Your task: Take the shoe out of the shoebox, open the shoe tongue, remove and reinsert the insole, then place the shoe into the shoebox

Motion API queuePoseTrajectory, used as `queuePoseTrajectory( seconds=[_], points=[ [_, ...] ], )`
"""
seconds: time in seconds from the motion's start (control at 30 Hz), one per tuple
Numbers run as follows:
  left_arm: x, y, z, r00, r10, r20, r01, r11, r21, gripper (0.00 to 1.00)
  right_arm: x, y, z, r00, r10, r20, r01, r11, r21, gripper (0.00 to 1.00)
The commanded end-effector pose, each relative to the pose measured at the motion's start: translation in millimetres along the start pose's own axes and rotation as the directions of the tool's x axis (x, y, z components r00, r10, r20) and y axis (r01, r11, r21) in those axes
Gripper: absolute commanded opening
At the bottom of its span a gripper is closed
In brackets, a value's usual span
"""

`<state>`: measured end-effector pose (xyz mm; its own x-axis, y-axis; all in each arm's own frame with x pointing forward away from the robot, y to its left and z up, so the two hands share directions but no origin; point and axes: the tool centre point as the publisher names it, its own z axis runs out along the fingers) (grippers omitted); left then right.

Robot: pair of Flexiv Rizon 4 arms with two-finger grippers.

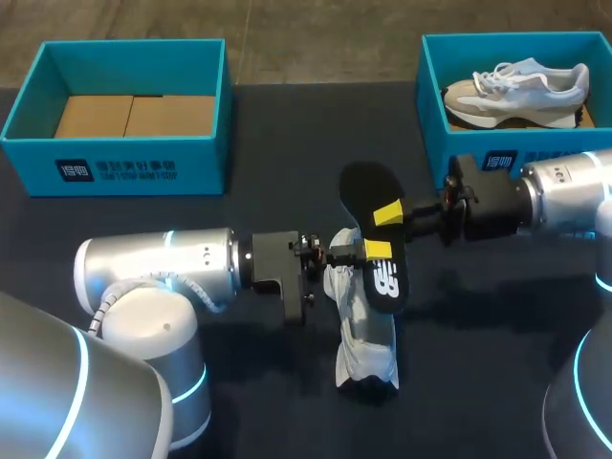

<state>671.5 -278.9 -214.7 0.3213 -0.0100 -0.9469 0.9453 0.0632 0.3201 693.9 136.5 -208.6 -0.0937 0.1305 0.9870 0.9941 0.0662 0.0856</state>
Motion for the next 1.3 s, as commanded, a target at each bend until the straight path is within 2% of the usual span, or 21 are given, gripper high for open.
queuePoseTrajectory(
  seconds=[0.03, 0.13, 0.2, 0.23, 0.27, 0.47, 0.5, 0.53, 0.57, 0.6, 0.63, 0.9, 1.3],
  points=[
    [-0.8, -2.8, 1.6, 1.000, 0.003, -0.002, -0.003, 1.000, -0.008, 0.00, -0.6, -1.3, -0.2, 1.000, 0.001, -0.005, -0.001, 1.000, -0.006, 0.23],
    [-1.6, -3.5, 1.3, 1.000, 0.004, 0.000, -0.004, 1.000, -0.009, 0.00, -0.8, -1.3, -0.7, 1.000, 0.004, -0.009, -0.004, 1.000, -0.009, 0.22],
    [-1.6, -3.6, 1.4, 1.000, 0.005, 0.002, -0.005, 1.000, -0.010, 0.00, -1.4, -1.2, -1.3, 1.000, 0.009, -0.011, -0.009, 1.000, -0.013, 0.17],
    [-1.6, -3.6, 1.5, 1.000, 0.004, 0.002, -0.004, 1.000, -0.010, 0.00, -1.5, -1.2, -1.6, 1.000, 0.010, -0.015, -0.010, 1.000, -0.015, 0.05],
    [-1.5, -3.8, 1.6, 1.000, 0.004, 0.003, -0.004, 1.000, -0.010, 0.00, -1.6, -1.1, -1.7, 1.000, 0.012, -0.016, -0.013, 1.000, -0.017, 0.00],
    [-0.8, -4.6, 1.3, 1.000, -0.007, 0.002, 0.007, 1.000, -0.018, 0.00, -2.1, -1.1, -1.8, 1.000, 0.017, -0.021, -0.017, 1.000, -0.017, 0.00],
    [-0.8, -4.6, 1.2, 1.000, -0.008, 0.002, 0.008, 1.000, -0.019, 0.03, -2.2, -1.2, -1.8, 1.000, 0.017, -0.023, -0.018, 1.000, -0.018, 0.00],
    [-0.5, -4.5, 1.0, 1.000, -0.009, 0.001, 0.009, 1.000, -0.021, 0.33, -2.2, -1.2, -1.8, 1.000, 0.018, -0.024, -0.018, 1.000, -0.018, 0.00],
    [-0.3, -4.4, 0.8, 1.000, -0.013, 0.000, 0.013, 1.000, -0.022, 0.57, -2.2, -1.2, -1.8, 1.000, 0.018, -0.025, -0.018, 1.000, -0.018, 0.00],
    [-0.3, -4.4, 0.7, 1.000, -0.017, 0.001, 0.017, 1.000, -0.023, 0.97, -2.3, -1.2, -1.9, 1.000, 0.018, -0.026, -0.018, 1.000, -0.018, 0.00],
    [-0.2, -4.3, 0.6, 1.000, -0.019, 0.001, 0.019, 1.000, -0.023, 1.00, -2.3, -1.2, -1.9, 1.000, 0.018, -0.026, -0.018, 1.000, -0.018, 0.00],
    [-11.7, -5.5, -16.4, 0.996, -0.092, 0.003, 0.092, 0.996, -0.023, 1.00, -3.3, -1.2, -2.4, 1.000, 0.019, -0.023, -0.019, 1.000, -0.021, 0.00],
    [-28.0, -0.2, -78.4, 0.972, -0.198, -0.130, 0.199, 0.980, -0.010, 1.00, -14.4, -8.8, -9.4, 0.999, 0.039, -0.014, -0.039, 0.999, -0.035, 0.00]
  ],
)
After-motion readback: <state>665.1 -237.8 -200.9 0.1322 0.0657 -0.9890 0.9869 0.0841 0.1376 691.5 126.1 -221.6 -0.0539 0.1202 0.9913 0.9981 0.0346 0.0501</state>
